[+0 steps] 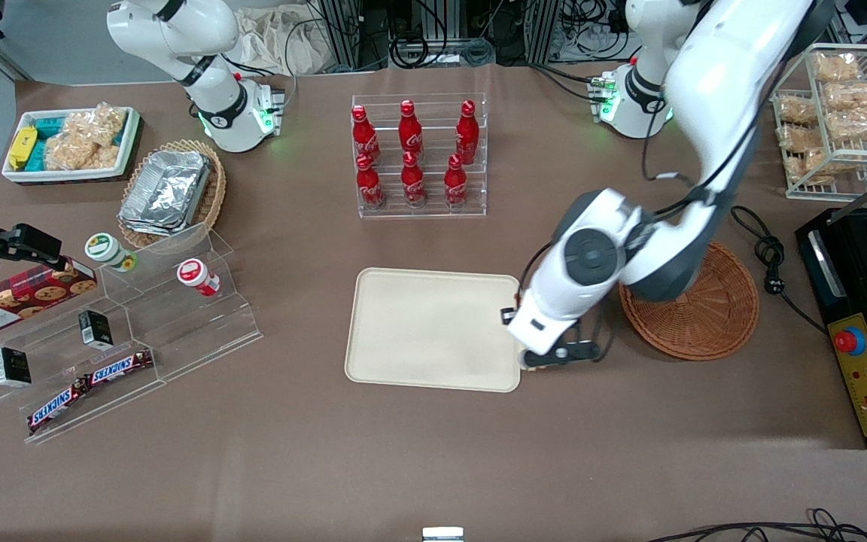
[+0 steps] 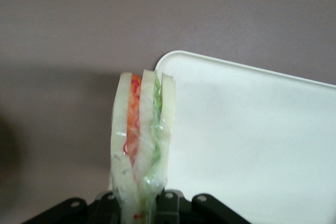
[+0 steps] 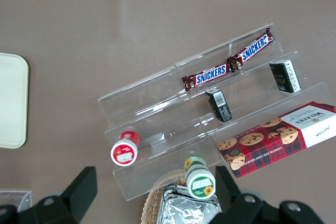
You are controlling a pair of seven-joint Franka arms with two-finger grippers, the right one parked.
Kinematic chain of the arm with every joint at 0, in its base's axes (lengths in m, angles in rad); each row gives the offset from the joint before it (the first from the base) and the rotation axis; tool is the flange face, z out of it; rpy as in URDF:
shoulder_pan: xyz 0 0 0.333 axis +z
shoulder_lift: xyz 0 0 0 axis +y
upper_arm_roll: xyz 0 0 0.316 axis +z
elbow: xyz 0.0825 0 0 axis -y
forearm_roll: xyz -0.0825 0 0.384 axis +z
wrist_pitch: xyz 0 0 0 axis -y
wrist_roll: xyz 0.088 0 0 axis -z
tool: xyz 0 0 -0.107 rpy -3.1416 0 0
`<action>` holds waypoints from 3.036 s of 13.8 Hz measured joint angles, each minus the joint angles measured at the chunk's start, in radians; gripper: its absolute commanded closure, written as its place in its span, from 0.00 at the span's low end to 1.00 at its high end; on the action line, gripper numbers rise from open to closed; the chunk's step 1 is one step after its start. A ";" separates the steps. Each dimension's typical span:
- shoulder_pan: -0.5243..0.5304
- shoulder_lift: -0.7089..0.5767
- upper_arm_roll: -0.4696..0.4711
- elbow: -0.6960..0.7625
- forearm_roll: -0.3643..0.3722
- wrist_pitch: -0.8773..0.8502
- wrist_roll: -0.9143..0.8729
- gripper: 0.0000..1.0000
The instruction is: Place sandwich from basket to tray
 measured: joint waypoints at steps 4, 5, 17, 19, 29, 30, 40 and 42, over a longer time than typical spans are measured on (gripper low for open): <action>-0.030 0.088 0.000 0.014 0.048 0.067 -0.038 1.00; -0.033 0.096 0.000 0.015 0.049 0.071 -0.041 1.00; -0.054 0.115 0.002 0.052 0.058 0.085 -0.076 0.00; -0.048 0.091 0.009 0.069 0.064 0.071 -0.078 0.00; 0.245 -0.252 0.030 0.071 -0.046 -0.277 0.064 0.00; 0.275 -0.281 0.038 0.058 -0.094 -0.297 0.135 0.00; 0.203 -0.501 0.359 -0.085 -0.293 -0.478 0.719 0.00; 0.200 -0.502 0.368 -0.085 -0.297 -0.479 0.783 0.00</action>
